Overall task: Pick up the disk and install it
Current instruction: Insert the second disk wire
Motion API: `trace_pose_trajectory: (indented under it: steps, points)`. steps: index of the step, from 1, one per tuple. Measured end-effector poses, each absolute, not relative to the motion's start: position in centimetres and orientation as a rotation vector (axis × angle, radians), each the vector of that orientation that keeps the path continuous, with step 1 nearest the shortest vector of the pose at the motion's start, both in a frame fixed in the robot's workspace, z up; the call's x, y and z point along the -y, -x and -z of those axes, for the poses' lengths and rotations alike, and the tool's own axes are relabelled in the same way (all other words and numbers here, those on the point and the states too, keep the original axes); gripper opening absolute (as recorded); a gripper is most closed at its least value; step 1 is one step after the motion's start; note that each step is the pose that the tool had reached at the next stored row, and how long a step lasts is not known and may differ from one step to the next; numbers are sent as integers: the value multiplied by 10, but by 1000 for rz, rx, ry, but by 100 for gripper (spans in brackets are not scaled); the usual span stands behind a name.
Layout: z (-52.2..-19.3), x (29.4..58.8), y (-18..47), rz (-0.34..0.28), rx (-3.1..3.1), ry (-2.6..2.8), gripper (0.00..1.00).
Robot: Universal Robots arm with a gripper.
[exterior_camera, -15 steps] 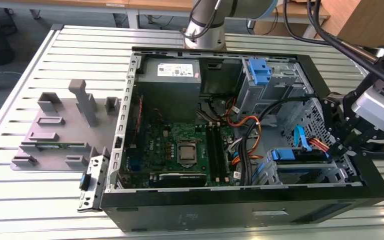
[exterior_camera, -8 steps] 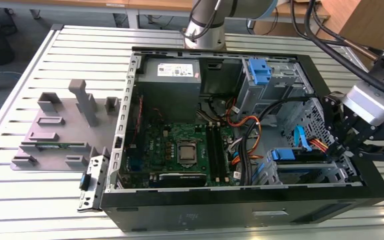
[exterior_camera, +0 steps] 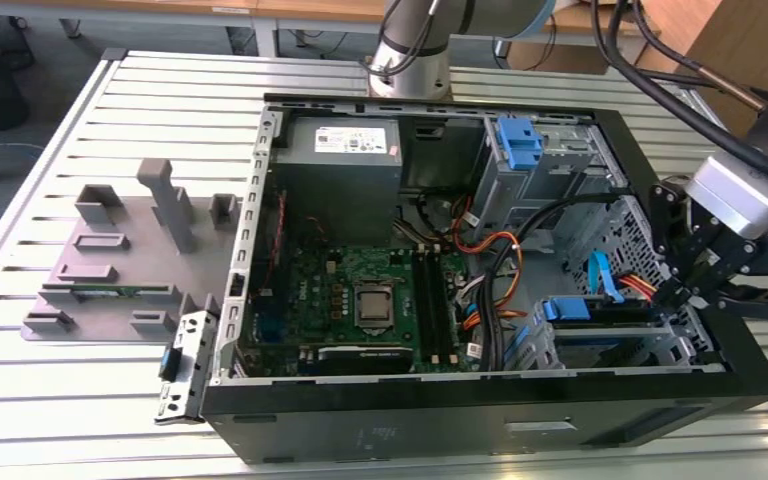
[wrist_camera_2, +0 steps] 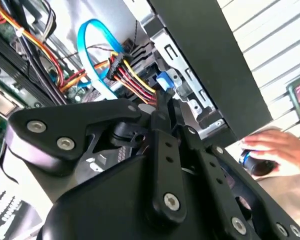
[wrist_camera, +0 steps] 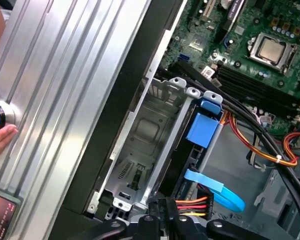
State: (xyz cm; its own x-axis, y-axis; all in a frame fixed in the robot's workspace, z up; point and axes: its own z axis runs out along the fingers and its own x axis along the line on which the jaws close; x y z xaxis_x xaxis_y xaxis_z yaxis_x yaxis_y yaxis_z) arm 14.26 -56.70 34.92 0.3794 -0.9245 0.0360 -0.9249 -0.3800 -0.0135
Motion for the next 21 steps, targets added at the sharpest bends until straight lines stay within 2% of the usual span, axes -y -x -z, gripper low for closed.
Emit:
trace_pose_trajectory:
  steps: [21]
  points:
    - [-347,562,-136,-64,1929,-2468,17]
